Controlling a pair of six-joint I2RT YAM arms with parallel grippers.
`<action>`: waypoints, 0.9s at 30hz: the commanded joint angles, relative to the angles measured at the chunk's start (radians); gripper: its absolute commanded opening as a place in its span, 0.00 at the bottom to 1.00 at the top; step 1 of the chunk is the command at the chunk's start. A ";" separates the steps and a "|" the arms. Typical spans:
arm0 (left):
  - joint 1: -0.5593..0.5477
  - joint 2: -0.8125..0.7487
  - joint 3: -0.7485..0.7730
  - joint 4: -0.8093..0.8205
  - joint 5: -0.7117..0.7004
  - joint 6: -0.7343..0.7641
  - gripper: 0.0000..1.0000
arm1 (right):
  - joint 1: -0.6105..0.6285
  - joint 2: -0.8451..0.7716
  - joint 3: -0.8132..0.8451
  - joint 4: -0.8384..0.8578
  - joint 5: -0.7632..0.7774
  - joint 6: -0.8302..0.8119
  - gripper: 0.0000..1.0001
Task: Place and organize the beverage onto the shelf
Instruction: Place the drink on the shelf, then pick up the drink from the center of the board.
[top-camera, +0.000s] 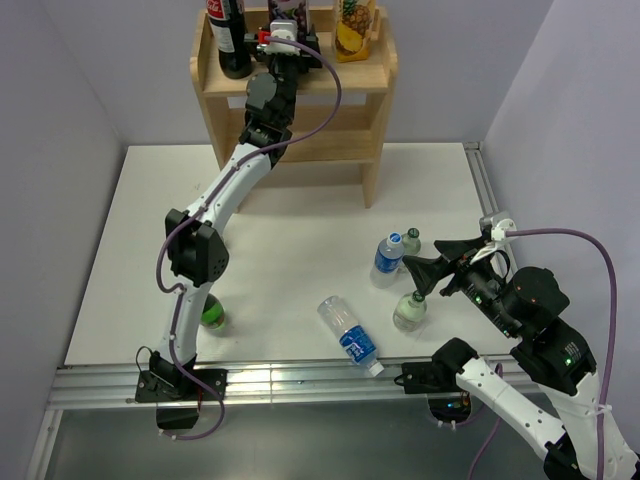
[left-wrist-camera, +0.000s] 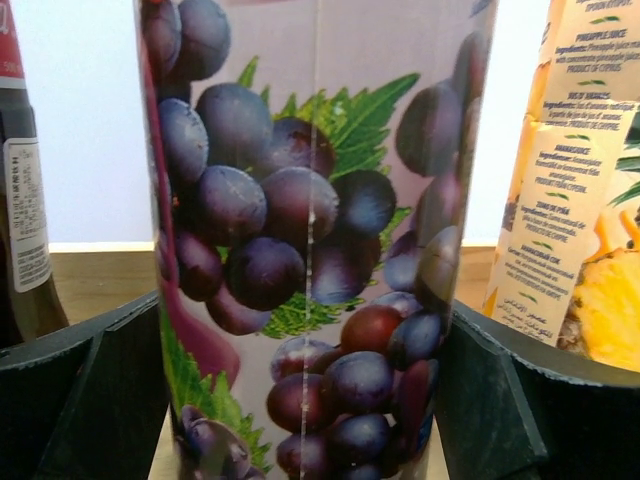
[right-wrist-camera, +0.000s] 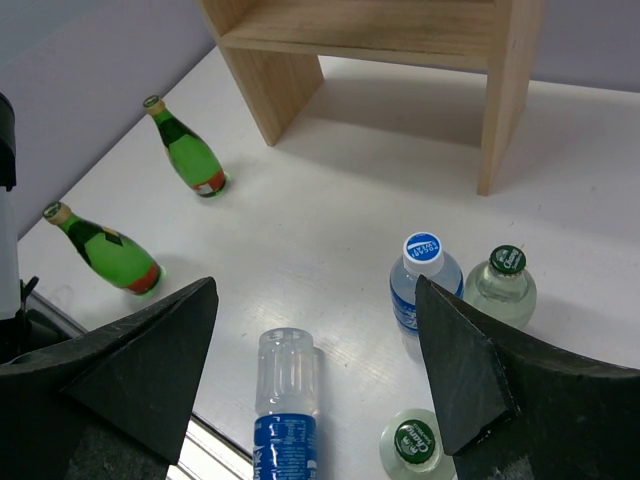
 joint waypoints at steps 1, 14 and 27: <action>-0.015 0.007 -0.107 -0.153 -0.066 0.006 0.97 | 0.002 0.000 -0.002 0.054 -0.013 -0.001 0.86; -0.037 -0.048 -0.158 -0.162 -0.068 -0.014 0.99 | 0.002 -0.005 0.000 0.054 -0.020 0.002 0.86; -0.078 -0.114 -0.182 -0.165 -0.141 -0.003 1.00 | 0.002 -0.001 0.001 0.054 -0.024 0.004 0.87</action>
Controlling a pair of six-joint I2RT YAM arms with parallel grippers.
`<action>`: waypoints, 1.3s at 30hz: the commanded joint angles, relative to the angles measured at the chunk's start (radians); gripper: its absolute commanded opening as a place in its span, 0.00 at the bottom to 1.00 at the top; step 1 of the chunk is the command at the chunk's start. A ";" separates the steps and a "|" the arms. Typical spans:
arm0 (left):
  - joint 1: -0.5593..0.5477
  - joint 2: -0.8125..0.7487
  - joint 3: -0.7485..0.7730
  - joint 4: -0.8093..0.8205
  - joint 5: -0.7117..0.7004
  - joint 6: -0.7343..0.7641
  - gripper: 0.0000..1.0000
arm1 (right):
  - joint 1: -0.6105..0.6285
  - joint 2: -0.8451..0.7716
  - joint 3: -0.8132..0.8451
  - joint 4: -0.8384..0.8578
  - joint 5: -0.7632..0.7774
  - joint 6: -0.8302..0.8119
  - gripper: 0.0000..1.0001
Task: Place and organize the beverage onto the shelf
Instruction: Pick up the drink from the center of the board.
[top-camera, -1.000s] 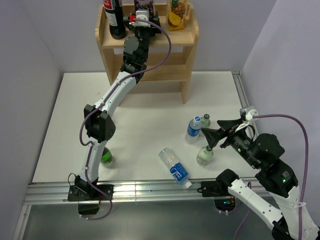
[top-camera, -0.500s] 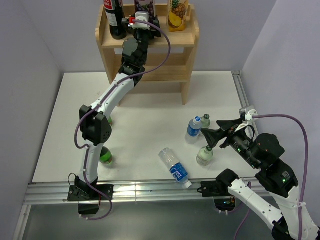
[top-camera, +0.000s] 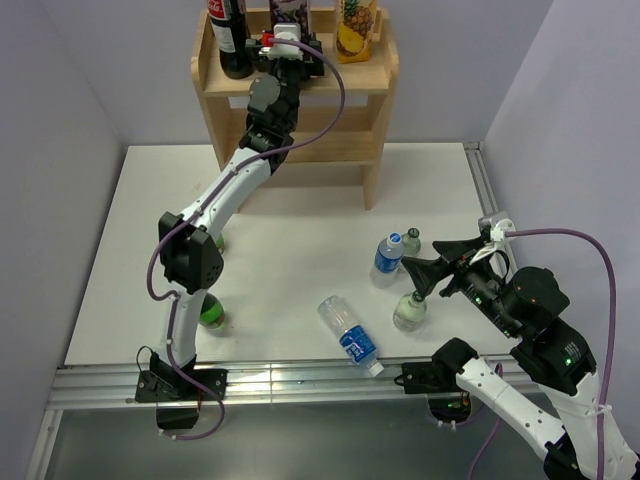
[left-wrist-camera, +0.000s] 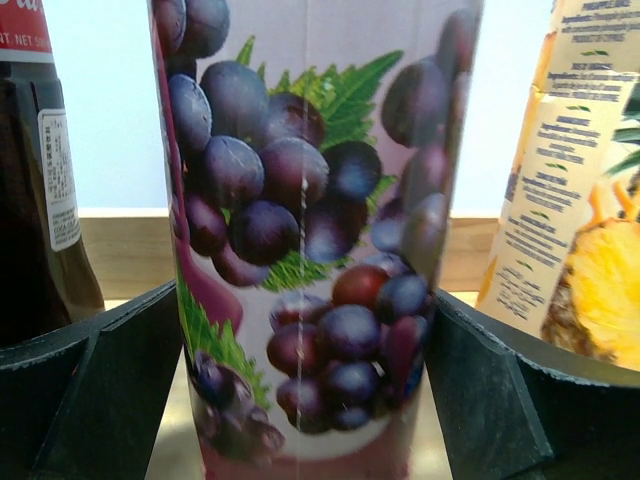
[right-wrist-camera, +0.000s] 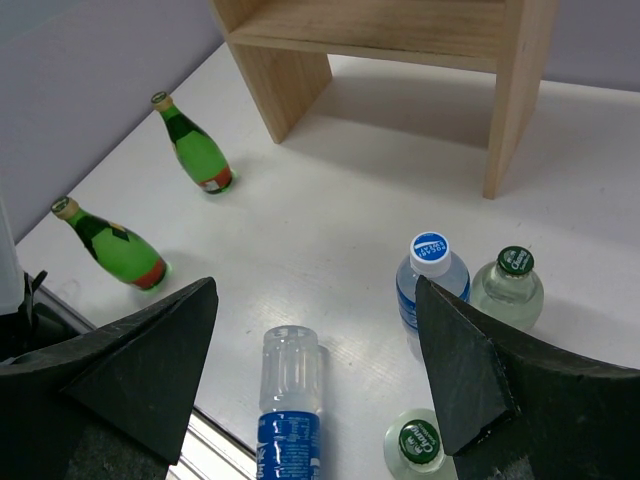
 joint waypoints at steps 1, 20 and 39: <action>-0.047 -0.022 -0.057 -0.143 -0.081 -0.019 0.99 | 0.002 -0.003 0.001 0.054 -0.005 0.003 0.87; -0.125 -0.214 -0.260 -0.092 -0.203 0.017 1.00 | 0.002 0.023 0.014 0.038 -0.002 0.011 0.87; -0.225 -0.630 -0.525 -0.495 -0.332 -0.325 0.99 | 0.002 0.167 -0.005 0.020 0.091 0.069 0.85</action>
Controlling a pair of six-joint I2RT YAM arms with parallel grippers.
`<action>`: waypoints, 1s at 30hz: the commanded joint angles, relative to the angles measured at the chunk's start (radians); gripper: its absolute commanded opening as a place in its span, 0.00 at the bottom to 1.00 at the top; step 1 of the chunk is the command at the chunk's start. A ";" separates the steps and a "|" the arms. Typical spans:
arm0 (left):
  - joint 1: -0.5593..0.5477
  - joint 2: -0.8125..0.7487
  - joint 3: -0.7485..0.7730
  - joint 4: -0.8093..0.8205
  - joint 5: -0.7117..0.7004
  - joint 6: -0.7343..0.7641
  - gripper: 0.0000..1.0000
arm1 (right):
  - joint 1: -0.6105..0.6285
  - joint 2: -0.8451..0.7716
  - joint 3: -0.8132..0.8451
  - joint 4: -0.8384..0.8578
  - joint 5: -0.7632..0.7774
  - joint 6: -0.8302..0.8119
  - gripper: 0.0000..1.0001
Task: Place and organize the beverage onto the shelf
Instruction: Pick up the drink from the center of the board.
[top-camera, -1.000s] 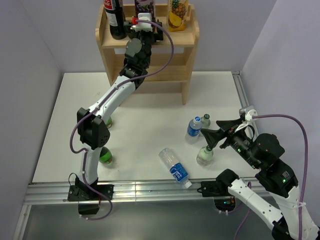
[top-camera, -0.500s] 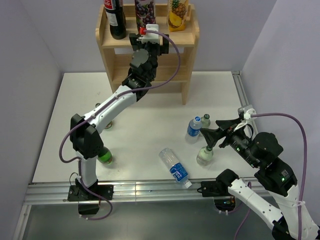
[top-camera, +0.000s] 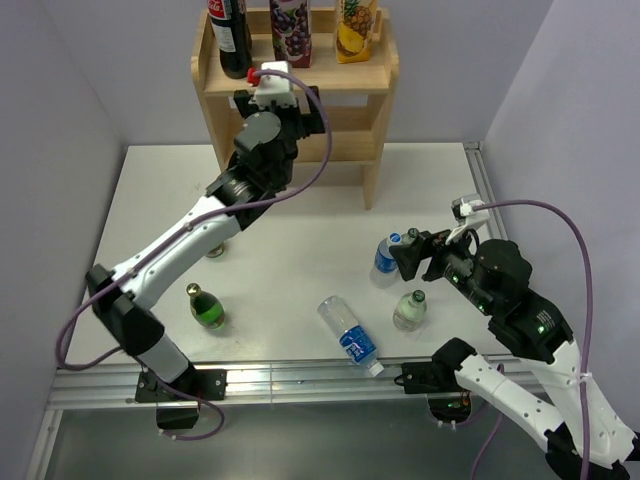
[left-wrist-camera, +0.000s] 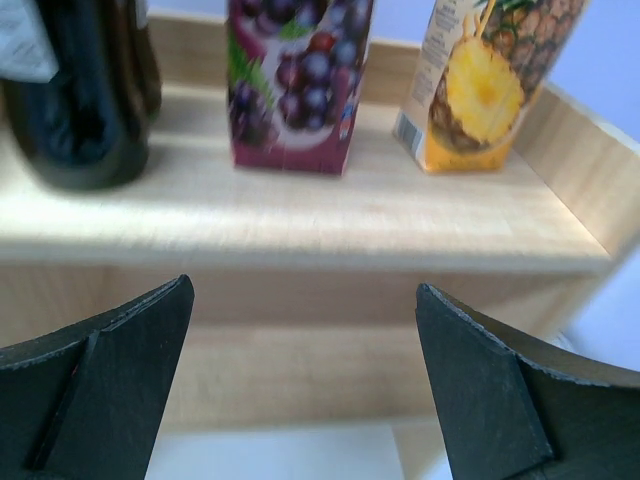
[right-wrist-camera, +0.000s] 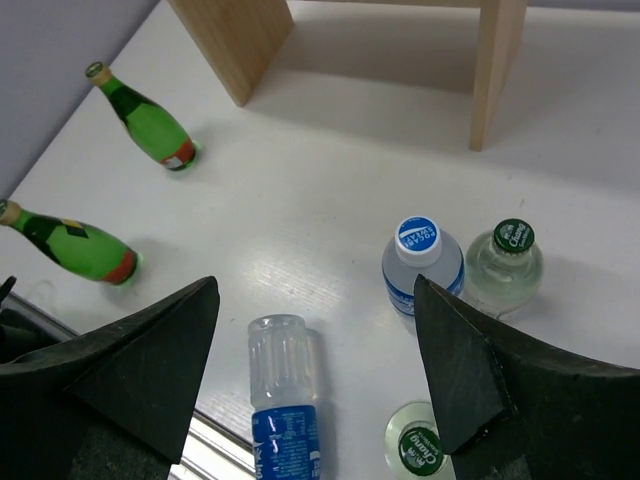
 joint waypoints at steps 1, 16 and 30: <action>-0.009 -0.158 -0.062 -0.197 -0.047 -0.176 0.99 | 0.002 0.030 -0.006 0.019 0.053 0.023 0.85; -0.011 -0.485 -0.280 -0.610 0.035 -0.464 0.99 | 0.002 0.181 -0.063 0.031 0.157 0.049 0.80; -0.012 -0.629 -0.491 -0.753 0.174 -0.497 1.00 | 0.011 0.228 -0.200 0.178 0.240 0.057 0.78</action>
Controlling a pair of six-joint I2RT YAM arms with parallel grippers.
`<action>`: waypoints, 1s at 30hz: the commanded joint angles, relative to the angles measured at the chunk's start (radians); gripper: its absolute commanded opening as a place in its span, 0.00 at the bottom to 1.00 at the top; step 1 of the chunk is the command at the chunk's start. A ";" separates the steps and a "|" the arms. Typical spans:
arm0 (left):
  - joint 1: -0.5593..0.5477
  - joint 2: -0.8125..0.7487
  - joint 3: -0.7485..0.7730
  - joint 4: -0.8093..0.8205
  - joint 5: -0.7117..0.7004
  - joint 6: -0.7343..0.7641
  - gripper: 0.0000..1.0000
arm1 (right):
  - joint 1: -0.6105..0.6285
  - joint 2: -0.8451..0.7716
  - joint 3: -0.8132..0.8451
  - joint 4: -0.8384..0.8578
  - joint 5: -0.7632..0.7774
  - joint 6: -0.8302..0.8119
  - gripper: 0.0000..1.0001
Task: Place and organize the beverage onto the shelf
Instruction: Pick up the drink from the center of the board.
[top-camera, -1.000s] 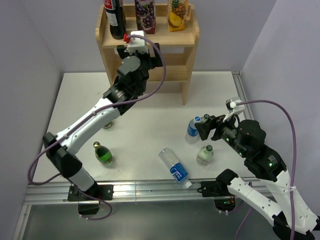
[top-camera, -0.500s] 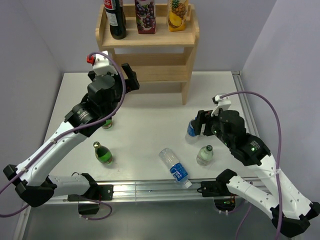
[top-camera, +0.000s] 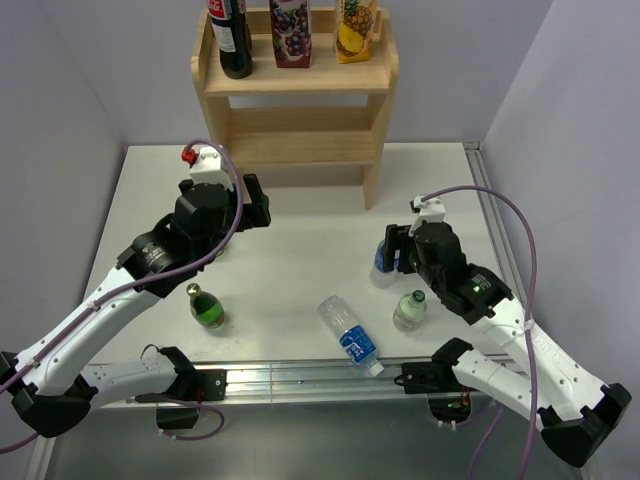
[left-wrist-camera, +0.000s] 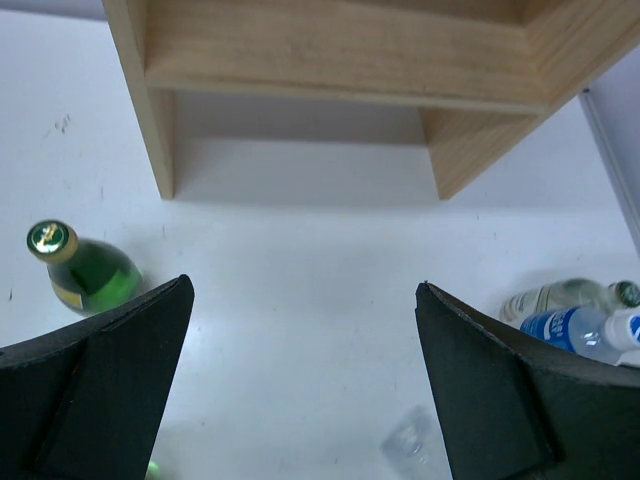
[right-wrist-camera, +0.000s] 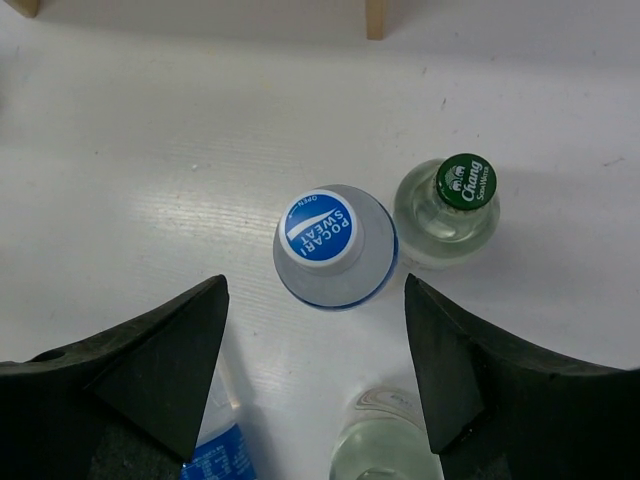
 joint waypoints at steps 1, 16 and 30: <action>-0.002 -0.032 -0.037 -0.022 0.056 -0.022 0.99 | 0.010 0.013 -0.027 0.094 0.025 0.016 0.79; -0.003 -0.005 -0.103 -0.004 0.141 -0.028 0.99 | 0.033 -0.001 -0.220 0.310 0.094 0.027 0.81; -0.002 -0.008 -0.128 0.045 0.216 -0.019 1.00 | 0.035 0.093 -0.279 0.461 0.137 -0.004 0.80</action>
